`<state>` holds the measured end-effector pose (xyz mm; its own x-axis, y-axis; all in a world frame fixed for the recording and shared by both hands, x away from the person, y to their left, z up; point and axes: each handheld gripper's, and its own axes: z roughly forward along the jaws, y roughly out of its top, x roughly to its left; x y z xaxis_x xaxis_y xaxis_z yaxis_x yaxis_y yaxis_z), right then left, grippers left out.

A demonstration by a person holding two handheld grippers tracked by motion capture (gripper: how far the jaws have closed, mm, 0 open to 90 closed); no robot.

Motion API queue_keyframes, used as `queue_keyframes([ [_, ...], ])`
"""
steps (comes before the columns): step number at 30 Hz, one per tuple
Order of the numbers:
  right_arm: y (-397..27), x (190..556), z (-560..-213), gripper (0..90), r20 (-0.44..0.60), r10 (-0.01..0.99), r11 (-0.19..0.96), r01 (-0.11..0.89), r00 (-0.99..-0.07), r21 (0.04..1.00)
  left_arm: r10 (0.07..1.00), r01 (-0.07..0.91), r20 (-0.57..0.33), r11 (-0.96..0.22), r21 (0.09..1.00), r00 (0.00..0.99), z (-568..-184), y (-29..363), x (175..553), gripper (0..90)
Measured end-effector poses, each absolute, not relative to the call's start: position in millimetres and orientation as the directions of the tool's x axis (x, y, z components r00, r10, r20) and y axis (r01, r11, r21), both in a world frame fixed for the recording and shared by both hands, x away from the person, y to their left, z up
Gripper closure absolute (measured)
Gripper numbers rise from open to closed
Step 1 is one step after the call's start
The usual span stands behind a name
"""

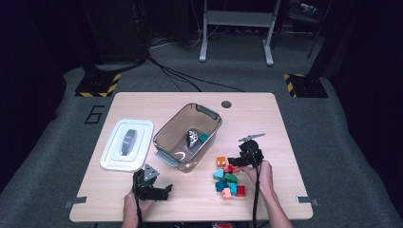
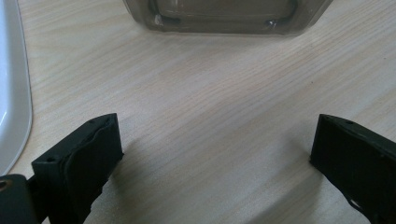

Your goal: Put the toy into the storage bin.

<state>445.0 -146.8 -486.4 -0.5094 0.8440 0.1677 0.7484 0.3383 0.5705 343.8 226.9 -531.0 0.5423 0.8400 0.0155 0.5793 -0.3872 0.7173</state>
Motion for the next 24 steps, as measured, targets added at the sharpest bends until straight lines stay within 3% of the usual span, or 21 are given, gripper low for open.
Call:
queue_keyframes([
  [8,-145.0,447.8,-491.6,52.3,0.162,0.851,0.356,0.776,-0.499,0.52,0.84,0.581,0.01,-0.383,0.718,0.542,-530.9,226.7,343.7,1.8],
  [24,-149.3,452.2,-483.2,56.8,0.168,0.844,0.353,0.763,-0.509,0.541,0.843,0.58,0.011,-0.379,0.721,0.538,-531.3,226.3,343.9,1.8],
])
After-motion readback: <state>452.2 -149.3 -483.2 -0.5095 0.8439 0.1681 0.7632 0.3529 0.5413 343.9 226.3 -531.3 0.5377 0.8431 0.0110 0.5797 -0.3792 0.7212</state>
